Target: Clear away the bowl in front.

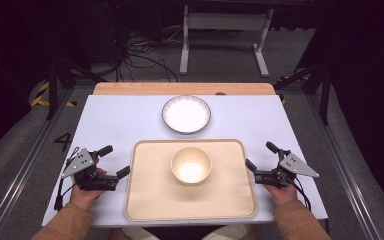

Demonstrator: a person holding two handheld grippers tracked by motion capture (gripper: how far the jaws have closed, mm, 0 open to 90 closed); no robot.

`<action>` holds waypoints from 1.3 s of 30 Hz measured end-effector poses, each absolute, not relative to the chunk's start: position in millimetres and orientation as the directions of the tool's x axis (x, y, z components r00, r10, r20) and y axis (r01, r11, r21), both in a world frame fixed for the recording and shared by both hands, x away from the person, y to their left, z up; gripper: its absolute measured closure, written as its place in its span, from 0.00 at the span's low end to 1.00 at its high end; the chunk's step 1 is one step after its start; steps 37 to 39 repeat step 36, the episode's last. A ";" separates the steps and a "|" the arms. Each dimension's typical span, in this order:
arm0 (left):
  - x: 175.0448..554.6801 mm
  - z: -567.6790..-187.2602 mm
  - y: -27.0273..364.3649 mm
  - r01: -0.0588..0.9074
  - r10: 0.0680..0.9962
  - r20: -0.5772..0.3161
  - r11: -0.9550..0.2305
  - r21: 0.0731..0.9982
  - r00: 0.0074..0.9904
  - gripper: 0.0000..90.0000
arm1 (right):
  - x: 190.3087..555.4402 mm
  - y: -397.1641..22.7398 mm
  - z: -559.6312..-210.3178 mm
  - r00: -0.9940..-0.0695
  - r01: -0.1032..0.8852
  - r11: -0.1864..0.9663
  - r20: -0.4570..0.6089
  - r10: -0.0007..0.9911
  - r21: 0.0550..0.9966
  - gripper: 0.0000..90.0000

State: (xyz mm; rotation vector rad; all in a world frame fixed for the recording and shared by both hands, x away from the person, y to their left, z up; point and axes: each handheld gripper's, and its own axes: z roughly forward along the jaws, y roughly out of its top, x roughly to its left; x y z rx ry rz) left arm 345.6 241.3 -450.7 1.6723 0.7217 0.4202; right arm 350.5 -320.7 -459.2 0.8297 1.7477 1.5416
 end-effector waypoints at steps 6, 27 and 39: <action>347.4 -457.5 238.6 0.289 0.672 -0.138 -0.118 0.950 0.727 0.00 | 350.6 -320.8 -459.2 -0.584 0.038 0.104 -0.062 0.809 0.994 0.01; 346.3 -462.8 235.2 0.315 0.674 -0.158 -0.117 0.942 0.722 0.00 | 350.2 -320.5 -459.3 -0.583 0.035 0.104 -0.064 0.810 0.994 0.01; 346.1 -462.4 235.4 0.309 0.668 -0.156 -0.116 0.944 0.728 0.00 | 350.1 -320.5 -459.3 -0.584 0.034 0.104 -0.065 0.809 0.994 0.01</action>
